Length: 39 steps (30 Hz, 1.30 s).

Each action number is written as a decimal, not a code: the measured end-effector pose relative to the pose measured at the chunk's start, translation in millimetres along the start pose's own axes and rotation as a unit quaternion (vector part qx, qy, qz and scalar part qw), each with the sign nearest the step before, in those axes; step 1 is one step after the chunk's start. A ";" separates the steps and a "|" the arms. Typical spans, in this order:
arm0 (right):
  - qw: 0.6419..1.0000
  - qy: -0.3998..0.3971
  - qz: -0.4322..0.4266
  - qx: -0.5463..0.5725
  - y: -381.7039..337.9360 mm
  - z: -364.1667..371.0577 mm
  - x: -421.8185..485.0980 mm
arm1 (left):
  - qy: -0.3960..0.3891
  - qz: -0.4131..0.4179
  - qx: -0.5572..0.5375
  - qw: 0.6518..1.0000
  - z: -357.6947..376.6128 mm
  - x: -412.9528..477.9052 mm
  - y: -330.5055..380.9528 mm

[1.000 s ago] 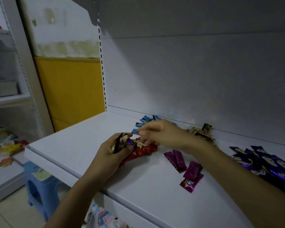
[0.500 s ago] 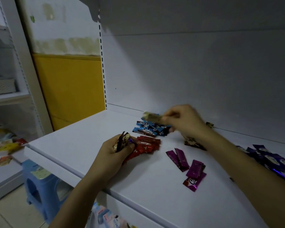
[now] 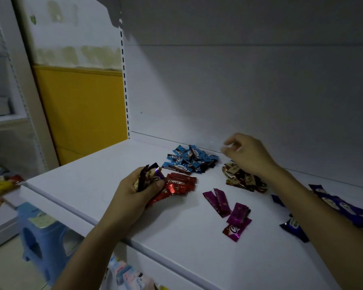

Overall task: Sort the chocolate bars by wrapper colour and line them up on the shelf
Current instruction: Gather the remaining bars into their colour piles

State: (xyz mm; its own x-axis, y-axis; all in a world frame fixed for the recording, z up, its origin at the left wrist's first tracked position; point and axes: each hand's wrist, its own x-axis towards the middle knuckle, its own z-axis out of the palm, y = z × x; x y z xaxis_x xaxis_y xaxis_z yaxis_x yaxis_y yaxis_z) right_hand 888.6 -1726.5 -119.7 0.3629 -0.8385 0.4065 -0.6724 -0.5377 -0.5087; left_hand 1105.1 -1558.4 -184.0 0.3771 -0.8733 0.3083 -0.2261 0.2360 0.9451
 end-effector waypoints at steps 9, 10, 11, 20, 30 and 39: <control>0.929 -0.206 -0.094 0.294 -87.8 67.2 -54.4 | 0.007 0.014 -0.019 1.000 -2.1 -3.7 1.5; 0.926 -0.195 -0.086 0.312 -88.2 69.7 -55.0 | 0.008 0.015 -0.019 1.000 -2.7 -3.0 1.1; 0.921 -0.195 -0.079 0.327 -87.0 70.4 -54.7 | 0.006 0.017 -0.018 1.000 -3.3 -2.4 0.3; 0.895 -0.162 0.035 0.414 -86.4 64.3 -51.0 | -0.016 0.036 0.022 0.999 -3.5 -1.6 -3.7; 0.971 0.042 -0.233 -0.023 -4.1 -36.0 -97.9 | -0.037 0.146 0.203 0.967 19.6 -4.3 12.7; 0.982 0.138 -0.094 -0.091 114.3 -103.9 -127.4 | -0.212 0.139 0.049 0.966 159.5 8.0 69.5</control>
State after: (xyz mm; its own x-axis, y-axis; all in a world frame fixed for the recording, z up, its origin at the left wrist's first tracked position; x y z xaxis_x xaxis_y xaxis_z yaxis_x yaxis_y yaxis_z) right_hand 698.5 -1672.0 -150.8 0.3195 -0.6564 0.6834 -0.7236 -0.6346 -0.2712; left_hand 949.1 -1616.9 -133.2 -0.1078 -0.8834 0.4561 -0.3572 0.4625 0.8114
